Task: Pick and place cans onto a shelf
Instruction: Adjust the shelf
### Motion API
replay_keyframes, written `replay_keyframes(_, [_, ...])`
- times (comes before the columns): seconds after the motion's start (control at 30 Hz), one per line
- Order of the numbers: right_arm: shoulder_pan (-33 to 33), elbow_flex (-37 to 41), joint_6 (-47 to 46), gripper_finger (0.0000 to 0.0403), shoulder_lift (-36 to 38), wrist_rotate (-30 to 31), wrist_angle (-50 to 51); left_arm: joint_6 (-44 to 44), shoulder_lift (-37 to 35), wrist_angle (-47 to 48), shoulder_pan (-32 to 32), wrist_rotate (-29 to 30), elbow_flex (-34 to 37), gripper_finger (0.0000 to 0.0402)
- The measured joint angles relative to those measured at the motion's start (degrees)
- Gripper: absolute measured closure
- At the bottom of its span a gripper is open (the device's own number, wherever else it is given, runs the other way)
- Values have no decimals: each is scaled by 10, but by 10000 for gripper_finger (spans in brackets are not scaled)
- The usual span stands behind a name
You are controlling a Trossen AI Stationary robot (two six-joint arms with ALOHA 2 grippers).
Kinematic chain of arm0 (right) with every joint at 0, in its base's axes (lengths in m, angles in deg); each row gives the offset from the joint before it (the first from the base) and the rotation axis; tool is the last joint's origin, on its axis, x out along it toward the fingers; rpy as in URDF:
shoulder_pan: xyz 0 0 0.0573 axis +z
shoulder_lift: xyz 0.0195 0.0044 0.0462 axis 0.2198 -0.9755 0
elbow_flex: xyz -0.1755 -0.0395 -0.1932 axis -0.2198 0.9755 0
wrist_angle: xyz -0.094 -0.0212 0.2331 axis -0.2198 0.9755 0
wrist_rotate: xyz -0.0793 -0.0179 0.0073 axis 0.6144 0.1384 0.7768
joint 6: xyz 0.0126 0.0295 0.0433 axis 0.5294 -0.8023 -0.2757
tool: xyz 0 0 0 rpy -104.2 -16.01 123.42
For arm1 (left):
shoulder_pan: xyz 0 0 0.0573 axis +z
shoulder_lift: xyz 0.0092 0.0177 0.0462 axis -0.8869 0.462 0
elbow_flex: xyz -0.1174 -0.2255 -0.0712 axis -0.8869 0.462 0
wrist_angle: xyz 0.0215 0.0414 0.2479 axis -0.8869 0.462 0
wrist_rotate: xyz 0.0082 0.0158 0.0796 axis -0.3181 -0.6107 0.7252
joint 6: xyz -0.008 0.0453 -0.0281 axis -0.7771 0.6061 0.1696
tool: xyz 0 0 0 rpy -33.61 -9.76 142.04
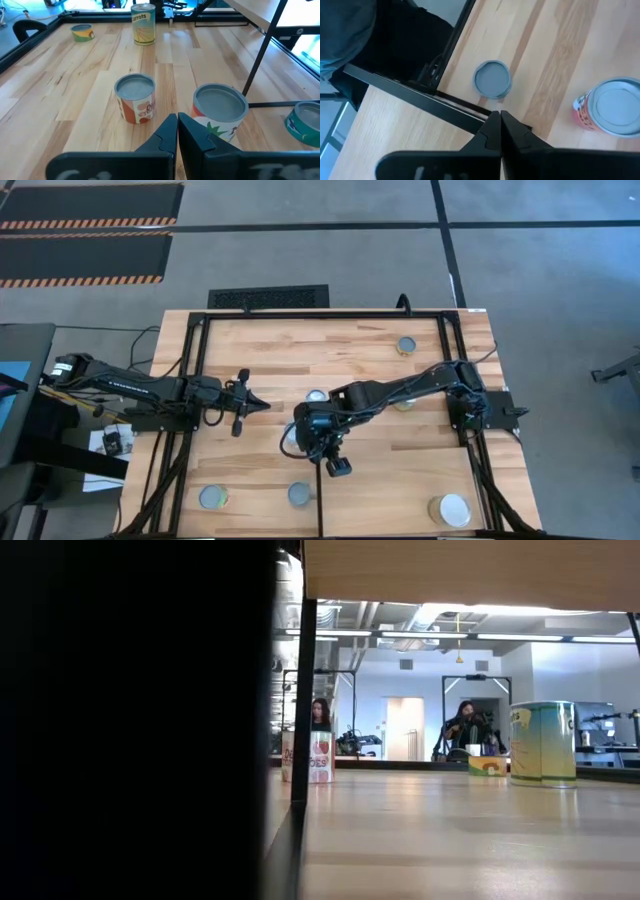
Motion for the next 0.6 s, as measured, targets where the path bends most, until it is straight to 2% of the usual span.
replay_keyframes(0.37, [3,-52,4,392,10,46,98,0,1,0,0,-3,0,400])
replay_keyframes(0.6, [6,-52,2,388,9,49,33,3,1,0,0,-3,0,400])
